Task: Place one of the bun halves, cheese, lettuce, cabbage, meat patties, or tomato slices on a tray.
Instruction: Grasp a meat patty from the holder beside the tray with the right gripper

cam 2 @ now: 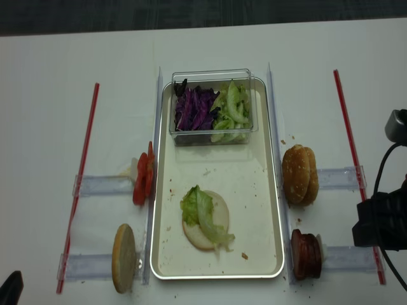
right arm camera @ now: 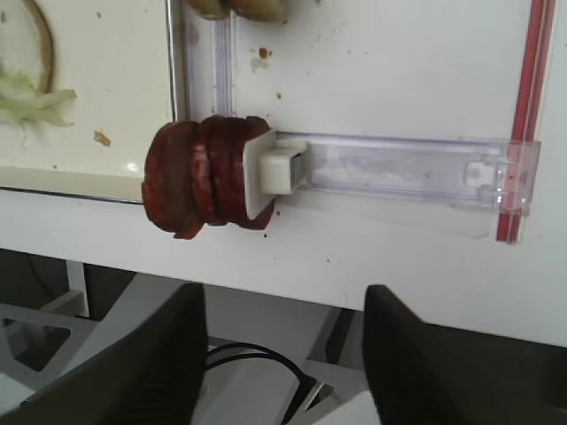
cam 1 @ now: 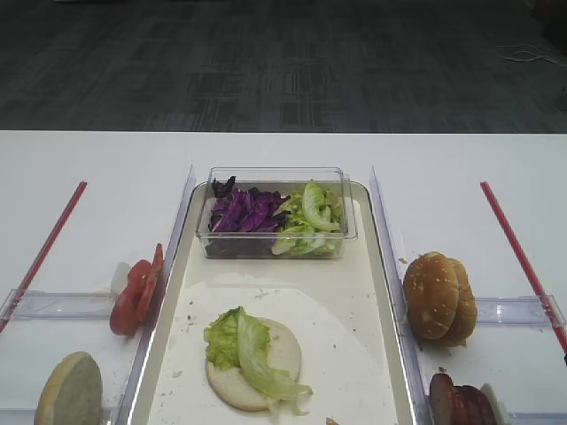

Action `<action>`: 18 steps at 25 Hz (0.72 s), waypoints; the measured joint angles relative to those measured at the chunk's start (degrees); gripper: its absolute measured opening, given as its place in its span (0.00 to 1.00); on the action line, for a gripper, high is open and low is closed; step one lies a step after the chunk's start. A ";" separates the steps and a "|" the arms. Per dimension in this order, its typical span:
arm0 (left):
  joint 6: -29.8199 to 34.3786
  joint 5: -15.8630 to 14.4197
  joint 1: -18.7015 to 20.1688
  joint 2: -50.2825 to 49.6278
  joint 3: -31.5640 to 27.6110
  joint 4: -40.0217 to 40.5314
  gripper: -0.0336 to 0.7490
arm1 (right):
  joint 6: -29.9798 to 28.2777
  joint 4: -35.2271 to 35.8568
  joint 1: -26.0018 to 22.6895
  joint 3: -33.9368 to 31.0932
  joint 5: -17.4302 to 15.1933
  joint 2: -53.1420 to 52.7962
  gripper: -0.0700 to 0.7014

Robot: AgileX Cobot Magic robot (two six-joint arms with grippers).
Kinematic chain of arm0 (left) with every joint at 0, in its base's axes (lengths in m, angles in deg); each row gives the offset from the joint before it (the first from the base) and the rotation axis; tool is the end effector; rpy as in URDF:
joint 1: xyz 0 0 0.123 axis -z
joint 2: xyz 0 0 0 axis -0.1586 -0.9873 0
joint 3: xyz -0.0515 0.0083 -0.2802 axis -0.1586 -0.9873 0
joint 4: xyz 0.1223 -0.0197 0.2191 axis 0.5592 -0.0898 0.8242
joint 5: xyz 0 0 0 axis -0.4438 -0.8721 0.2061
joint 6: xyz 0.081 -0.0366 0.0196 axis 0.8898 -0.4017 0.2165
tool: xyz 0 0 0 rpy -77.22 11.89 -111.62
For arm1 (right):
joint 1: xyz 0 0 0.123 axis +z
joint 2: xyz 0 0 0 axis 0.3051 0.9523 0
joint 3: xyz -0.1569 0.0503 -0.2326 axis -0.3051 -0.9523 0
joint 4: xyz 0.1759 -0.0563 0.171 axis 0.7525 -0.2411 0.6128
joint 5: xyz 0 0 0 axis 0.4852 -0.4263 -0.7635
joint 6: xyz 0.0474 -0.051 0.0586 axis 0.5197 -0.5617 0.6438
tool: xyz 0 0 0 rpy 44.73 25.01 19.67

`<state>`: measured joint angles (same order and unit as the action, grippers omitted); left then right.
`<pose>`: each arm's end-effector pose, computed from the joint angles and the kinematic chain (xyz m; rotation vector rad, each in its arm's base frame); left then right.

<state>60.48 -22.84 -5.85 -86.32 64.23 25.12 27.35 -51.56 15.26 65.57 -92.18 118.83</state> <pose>-0.0102 0.0061 0.2626 -0.0431 2.1621 -0.0042 0.1346 0.0282 0.2500 -0.0026 2.9562 0.5654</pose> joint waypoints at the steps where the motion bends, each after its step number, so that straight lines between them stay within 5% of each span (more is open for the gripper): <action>1: 0.00 0.00 0.00 0.00 0.00 0.00 0.59 | 0.00 0.10 0.00 0.00 0.02 0.00 0.62; 18: 0.10 0.00 0.00 0.00 0.00 0.00 0.59 | -0.21 1.67 0.00 0.00 -0.42 0.00 0.62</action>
<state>60.58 -22.84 -5.85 -86.32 64.23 25.12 27.13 -49.88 15.26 65.57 -92.60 118.83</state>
